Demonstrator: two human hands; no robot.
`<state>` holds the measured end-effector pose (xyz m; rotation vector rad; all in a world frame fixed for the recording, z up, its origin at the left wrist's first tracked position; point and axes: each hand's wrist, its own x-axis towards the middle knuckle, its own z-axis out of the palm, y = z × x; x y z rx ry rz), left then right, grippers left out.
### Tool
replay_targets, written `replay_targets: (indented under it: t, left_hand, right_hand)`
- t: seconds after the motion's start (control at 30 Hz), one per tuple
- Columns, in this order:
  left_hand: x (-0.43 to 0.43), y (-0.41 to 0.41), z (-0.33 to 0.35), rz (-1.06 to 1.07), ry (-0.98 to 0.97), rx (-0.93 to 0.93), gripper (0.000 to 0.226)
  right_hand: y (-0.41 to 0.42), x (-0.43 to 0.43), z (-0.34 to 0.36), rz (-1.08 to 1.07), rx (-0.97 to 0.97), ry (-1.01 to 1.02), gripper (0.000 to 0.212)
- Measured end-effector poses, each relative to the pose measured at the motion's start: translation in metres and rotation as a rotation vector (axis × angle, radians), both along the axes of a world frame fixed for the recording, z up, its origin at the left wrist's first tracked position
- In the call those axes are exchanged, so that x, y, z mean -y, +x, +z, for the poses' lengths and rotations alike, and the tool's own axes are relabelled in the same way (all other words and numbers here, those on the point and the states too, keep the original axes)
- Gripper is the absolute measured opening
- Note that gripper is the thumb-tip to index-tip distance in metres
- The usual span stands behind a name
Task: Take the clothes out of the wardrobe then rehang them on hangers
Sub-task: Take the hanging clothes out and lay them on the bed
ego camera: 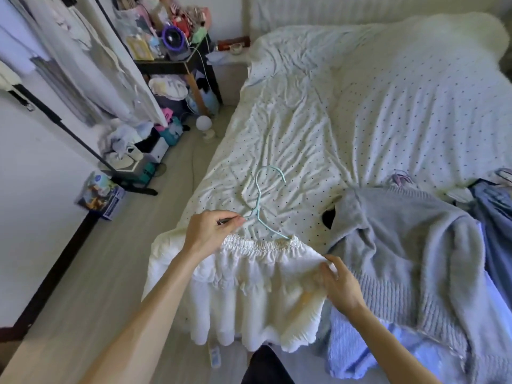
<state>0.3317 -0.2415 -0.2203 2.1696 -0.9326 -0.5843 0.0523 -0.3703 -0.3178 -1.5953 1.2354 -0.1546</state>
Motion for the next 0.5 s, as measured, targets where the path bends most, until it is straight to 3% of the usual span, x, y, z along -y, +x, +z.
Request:
replay_targets:
  t: [0.13, 0.3, 0.5]
  left_hand:
    - [0.071, 0.088, -0.065, -0.08, 0.094, -0.07, 0.02]
    - [0.151, 0.168, -0.132, -0.16, 0.256, -0.093, 0.028]
    - [0.201, 0.221, -0.205, -0.108, 0.415, -0.064, 0.032]
  right_hand:
    - [0.076, 0.046, -0.042, -0.087, -0.138, 0.01, 0.027]
    - [0.152, 0.101, -0.076, -0.147, -0.281, 0.031, 0.034]
    - [0.2, 0.131, -0.103, -0.161, -0.362, 0.093, 0.05]
